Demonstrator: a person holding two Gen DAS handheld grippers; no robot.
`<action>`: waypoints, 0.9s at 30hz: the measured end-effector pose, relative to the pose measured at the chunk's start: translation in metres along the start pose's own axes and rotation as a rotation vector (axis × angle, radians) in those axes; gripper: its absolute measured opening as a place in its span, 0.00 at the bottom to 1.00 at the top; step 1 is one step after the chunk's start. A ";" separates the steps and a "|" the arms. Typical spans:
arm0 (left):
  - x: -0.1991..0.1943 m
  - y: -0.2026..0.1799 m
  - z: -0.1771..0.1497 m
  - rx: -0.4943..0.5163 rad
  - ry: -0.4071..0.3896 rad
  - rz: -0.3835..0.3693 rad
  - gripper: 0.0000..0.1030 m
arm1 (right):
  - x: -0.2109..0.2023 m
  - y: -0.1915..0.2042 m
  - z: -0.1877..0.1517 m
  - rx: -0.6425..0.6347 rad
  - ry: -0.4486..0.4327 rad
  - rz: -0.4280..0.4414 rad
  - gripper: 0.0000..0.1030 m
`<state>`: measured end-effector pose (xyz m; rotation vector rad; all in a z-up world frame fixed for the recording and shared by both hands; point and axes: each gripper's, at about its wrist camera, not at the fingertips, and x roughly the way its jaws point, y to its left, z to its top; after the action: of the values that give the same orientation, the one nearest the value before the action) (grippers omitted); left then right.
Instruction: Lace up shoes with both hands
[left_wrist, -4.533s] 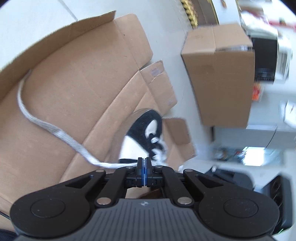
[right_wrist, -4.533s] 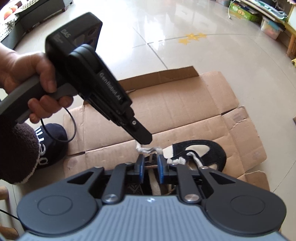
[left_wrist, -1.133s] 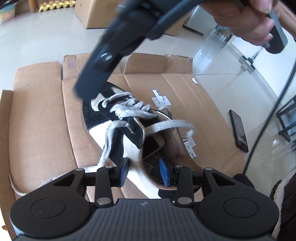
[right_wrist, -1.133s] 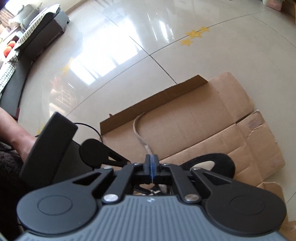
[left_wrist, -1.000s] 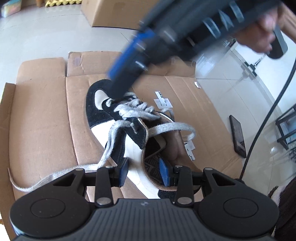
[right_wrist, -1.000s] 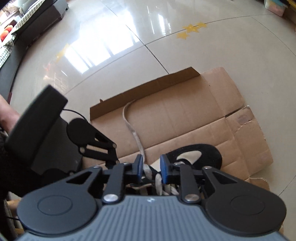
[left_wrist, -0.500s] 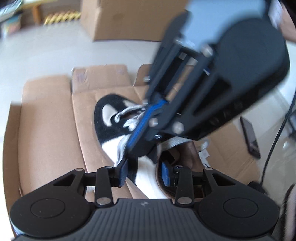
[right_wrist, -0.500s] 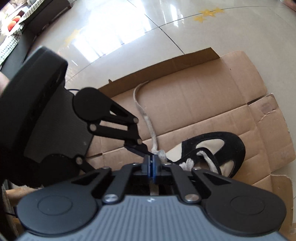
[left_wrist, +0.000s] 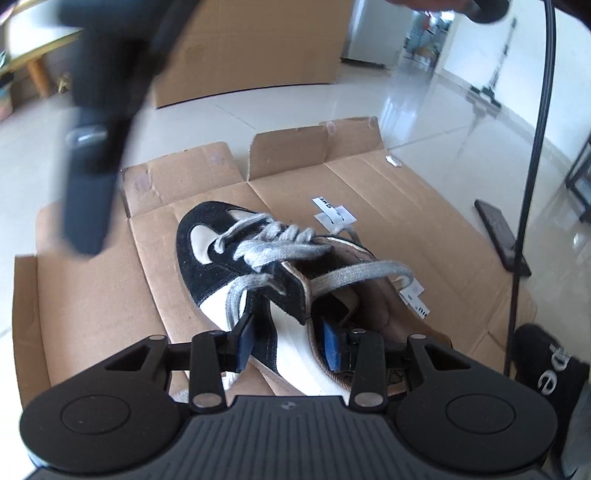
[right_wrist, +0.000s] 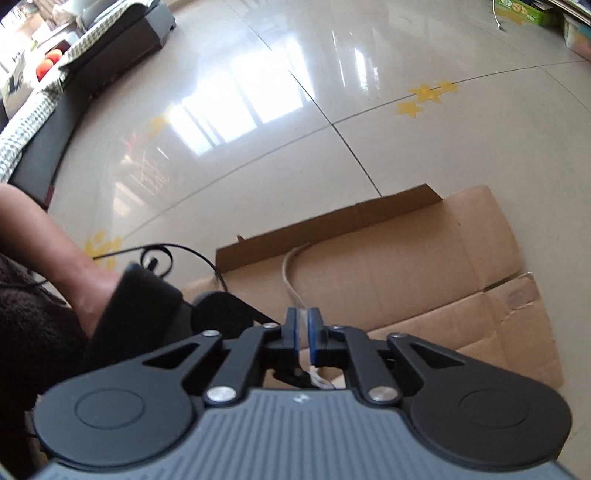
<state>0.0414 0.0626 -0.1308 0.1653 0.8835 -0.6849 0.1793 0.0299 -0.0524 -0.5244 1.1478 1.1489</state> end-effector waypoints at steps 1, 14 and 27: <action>-0.002 -0.001 -0.001 -0.011 -0.001 -0.002 0.38 | 0.003 -0.002 -0.008 0.005 0.015 -0.017 0.24; 0.007 -0.002 0.002 0.009 0.006 0.006 0.38 | 0.020 0.004 -0.055 -0.072 0.070 -0.009 0.34; 0.006 0.011 -0.005 0.019 0.004 -0.008 0.38 | 0.046 -0.002 -0.056 -0.069 0.098 -0.006 0.02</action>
<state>0.0481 0.0702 -0.1398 0.1798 0.8819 -0.7010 0.1554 0.0028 -0.1156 -0.6431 1.1925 1.1712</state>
